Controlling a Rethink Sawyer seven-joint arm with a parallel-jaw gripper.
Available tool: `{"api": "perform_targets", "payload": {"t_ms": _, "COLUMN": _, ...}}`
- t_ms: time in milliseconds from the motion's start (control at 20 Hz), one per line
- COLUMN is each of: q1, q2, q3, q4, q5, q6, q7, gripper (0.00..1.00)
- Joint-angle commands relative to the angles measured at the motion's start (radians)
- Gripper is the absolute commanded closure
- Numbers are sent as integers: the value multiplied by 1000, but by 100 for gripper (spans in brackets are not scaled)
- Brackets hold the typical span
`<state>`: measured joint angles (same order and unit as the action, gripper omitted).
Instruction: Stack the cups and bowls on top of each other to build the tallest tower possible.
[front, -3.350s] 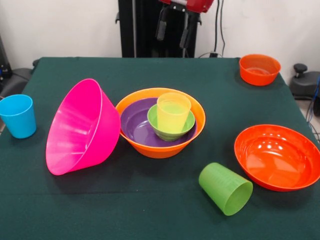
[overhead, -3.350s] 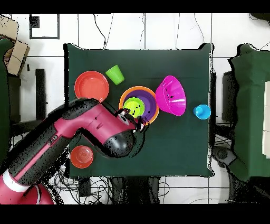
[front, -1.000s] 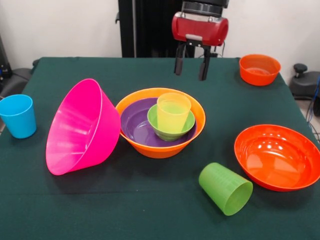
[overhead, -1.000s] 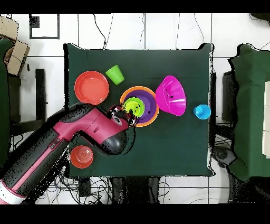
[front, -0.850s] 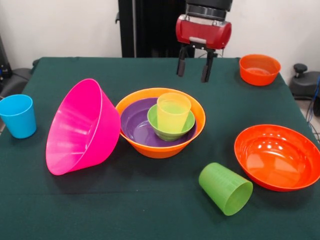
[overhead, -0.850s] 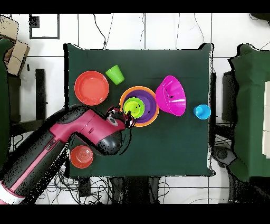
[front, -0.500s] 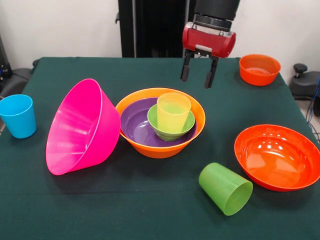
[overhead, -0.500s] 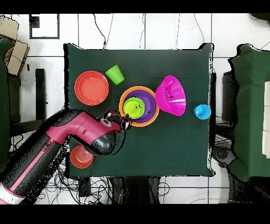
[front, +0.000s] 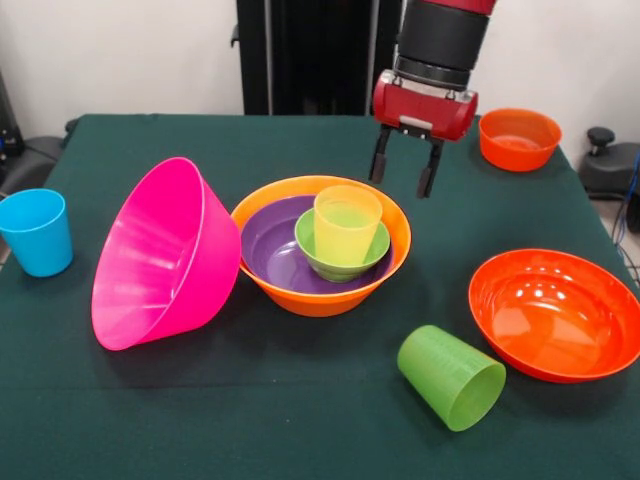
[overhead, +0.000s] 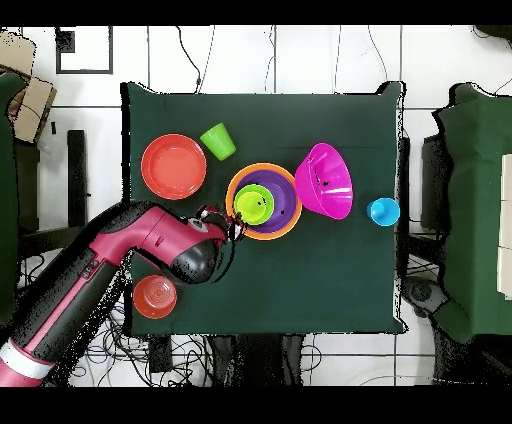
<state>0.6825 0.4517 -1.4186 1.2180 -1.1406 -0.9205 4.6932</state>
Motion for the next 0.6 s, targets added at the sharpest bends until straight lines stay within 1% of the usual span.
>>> {"api": "perform_targets", "payload": {"t_ms": 50, "q1": -72, "q2": 59, "q3": 97, "q4": -170, "q5": 62, "q6": 10, "q7": 70, "gripper": 0}}
{"api": "perform_targets", "payload": {"t_ms": 200, "q1": -95, "q2": 64, "q3": 76, "q4": -190, "q5": 66, "q6": -8, "q7": 66, "gripper": 0}}
{"api": "perform_targets", "payload": {"t_ms": 500, "q1": -127, "q2": 80, "q3": 25, "q4": -197, "q5": 79, "q6": -63, "q7": 71, "gripper": 0}}
{"api": "perform_targets", "payload": {"t_ms": 600, "q1": -133, "q2": 85, "q3": 22, "q4": -197, "q5": 86, "q6": -58, "q7": 74, "gripper": 0}}
